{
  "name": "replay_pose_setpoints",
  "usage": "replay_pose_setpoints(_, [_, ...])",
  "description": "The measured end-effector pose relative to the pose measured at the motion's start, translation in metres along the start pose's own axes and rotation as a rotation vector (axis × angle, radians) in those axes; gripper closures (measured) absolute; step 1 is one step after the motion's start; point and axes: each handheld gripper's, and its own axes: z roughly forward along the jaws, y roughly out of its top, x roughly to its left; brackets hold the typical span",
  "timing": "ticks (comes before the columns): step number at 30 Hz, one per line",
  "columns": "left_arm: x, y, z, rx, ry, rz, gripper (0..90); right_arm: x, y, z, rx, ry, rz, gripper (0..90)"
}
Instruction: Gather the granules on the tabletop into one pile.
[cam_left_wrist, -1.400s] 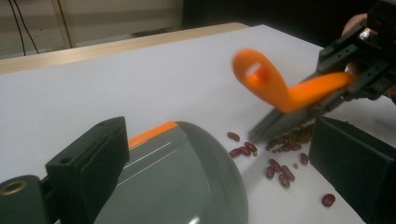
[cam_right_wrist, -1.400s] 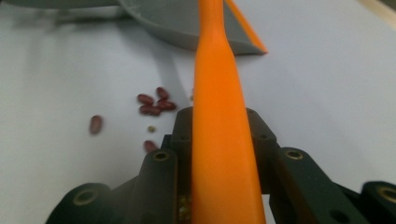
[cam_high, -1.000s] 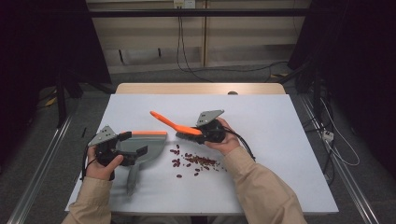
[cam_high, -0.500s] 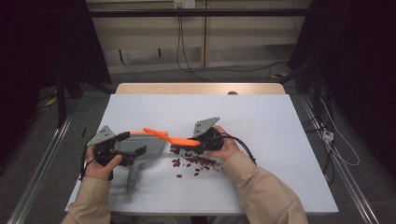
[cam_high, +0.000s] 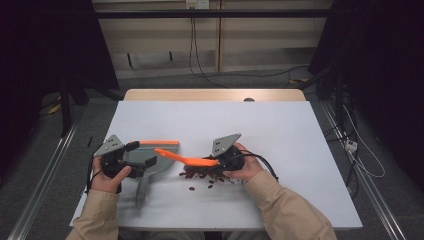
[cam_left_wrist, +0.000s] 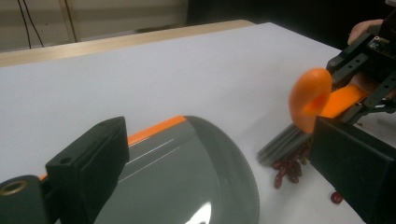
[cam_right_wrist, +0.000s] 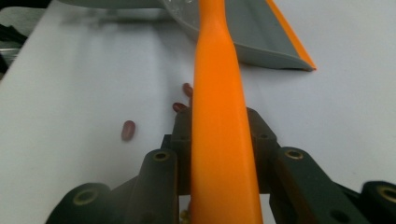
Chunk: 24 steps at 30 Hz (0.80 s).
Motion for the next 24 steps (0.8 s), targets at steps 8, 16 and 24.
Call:
replay_pose_setpoints(8, [-0.001, 0.000, 0.001, 0.006, -0.004, 0.006, 5.3, -0.005, 0.002, -0.008, -0.077, -0.098, 0.094, 70.9])
replay_pose_setpoints(16, [-0.001, 0.000, 0.001, 0.006, -0.004, 0.005, 5.3, 0.005, 0.011, -0.019, -0.156, -0.263, 0.300, 71.0])
replay_pose_setpoints(24, [-0.004, 0.000, 0.002, 0.008, -0.005, 0.015, 5.3, 0.044, 0.019, -0.017, -0.228, -0.323, 0.423, 71.0])
